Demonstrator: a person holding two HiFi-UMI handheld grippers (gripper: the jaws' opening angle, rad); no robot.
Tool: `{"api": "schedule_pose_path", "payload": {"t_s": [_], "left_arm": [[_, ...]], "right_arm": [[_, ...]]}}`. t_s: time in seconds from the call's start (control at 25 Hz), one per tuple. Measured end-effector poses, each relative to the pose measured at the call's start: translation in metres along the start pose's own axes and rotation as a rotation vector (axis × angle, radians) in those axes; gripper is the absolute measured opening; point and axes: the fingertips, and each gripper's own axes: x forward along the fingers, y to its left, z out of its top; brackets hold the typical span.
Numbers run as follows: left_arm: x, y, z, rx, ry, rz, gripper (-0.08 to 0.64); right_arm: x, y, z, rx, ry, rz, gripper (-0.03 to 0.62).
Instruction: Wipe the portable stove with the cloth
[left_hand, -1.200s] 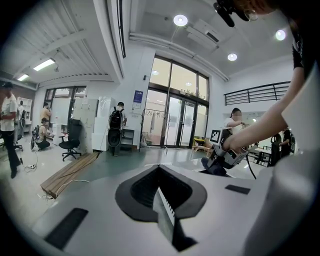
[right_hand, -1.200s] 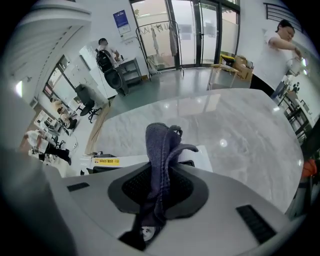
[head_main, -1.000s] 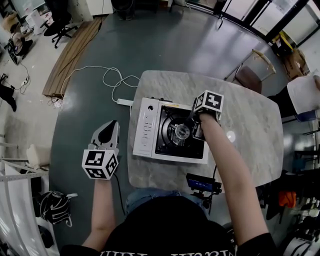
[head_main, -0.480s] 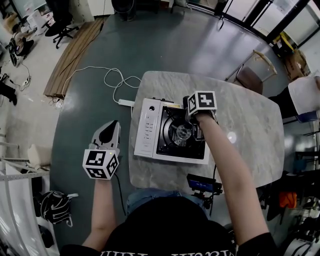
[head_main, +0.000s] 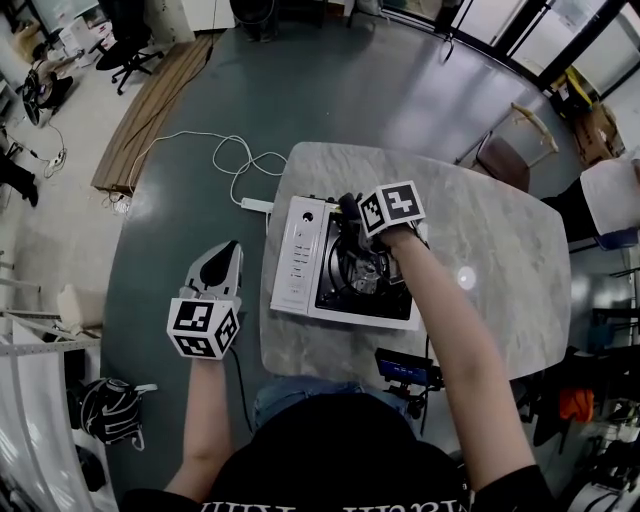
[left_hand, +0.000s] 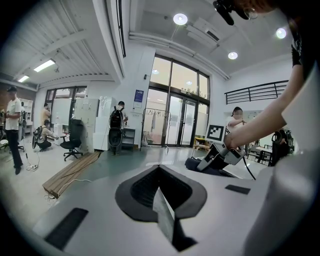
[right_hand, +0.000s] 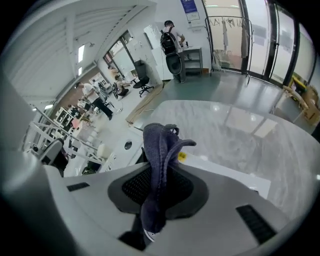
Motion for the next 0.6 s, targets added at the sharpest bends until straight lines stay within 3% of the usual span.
{"api": "schedule_pose_path", "payload": {"t_s": [0.24, 0.6], "left_arm": [[-0.003, 0.0, 0.006, 0.003, -0.006, 0.007, 0.011], [0.006, -0.012, 0.016, 0.027, -0.027, -0.017, 0.012]], "right_arm": [[-0.001, 0.009, 0.002, -0.068, 0.003, 0.05, 0.077], [-0.019, 0.005, 0.006, -0.075, -0.161, 0.046, 0.077]]}}
